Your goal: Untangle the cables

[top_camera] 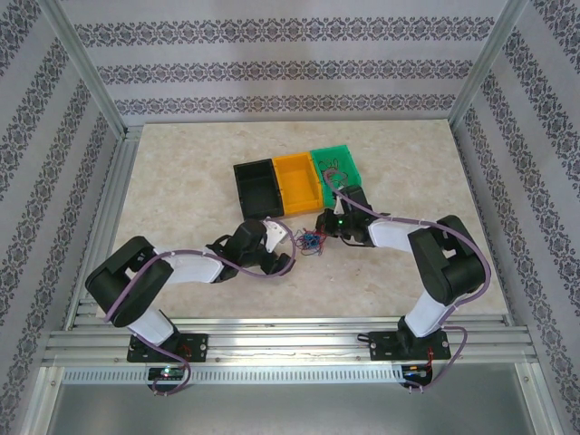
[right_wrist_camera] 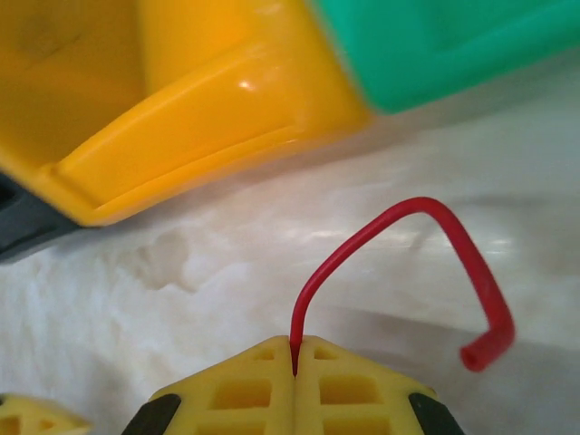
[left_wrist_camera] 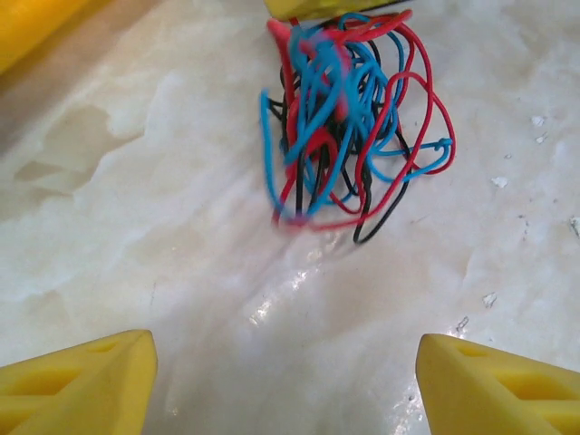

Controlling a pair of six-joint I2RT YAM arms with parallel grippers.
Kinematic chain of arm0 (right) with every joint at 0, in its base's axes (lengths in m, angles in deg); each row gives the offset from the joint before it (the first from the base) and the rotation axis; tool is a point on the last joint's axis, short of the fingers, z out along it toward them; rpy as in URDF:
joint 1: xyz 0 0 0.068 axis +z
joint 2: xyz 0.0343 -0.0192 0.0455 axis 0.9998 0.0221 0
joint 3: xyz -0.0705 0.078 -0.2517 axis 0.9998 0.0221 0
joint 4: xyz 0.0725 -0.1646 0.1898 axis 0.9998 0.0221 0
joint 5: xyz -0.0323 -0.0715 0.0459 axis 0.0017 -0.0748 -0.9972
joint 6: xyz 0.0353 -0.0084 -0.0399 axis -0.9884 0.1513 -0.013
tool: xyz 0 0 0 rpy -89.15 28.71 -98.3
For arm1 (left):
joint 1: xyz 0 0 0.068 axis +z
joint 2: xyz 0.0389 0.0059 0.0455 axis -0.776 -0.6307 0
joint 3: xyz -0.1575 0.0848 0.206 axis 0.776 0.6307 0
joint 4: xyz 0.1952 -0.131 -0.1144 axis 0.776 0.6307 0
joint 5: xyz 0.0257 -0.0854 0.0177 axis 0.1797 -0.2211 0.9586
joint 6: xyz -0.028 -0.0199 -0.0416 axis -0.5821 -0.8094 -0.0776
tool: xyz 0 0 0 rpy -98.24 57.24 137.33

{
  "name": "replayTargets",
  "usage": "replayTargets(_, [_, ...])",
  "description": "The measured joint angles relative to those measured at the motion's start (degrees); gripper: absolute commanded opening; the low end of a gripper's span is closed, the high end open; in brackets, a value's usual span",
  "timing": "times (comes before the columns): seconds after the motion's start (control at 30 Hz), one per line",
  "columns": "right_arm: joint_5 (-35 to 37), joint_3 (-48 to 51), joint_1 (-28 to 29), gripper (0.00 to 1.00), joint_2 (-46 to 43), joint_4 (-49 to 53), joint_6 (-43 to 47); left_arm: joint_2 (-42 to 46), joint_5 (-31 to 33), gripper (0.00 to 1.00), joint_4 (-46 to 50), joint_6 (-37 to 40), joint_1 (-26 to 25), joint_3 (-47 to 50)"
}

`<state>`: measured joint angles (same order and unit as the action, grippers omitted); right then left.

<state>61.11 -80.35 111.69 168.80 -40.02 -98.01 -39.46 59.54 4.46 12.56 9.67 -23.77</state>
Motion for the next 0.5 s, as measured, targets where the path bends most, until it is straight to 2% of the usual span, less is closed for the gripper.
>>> replayTargets(0.13, [-0.02, 2.16, -0.85, 0.0, -0.02, -4.07, -5.79, -1.18, -2.1, 0.87, 2.62, 0.81, 0.04, -2.01])
replayTargets(0.33, [-0.02, 3.04, -0.85, 0.0, -0.11, -7.76, -11.58, -7.02, -6.51, 0.89, 3.45, 0.96, -0.02, -8.02])
replayTargets(0.5, [-0.02, 3.04, -0.85, 0.0, -1.18, -8.2, -12.87, -12.72, -6.05, 0.85, 0.24, 0.55, -0.07, -12.15])
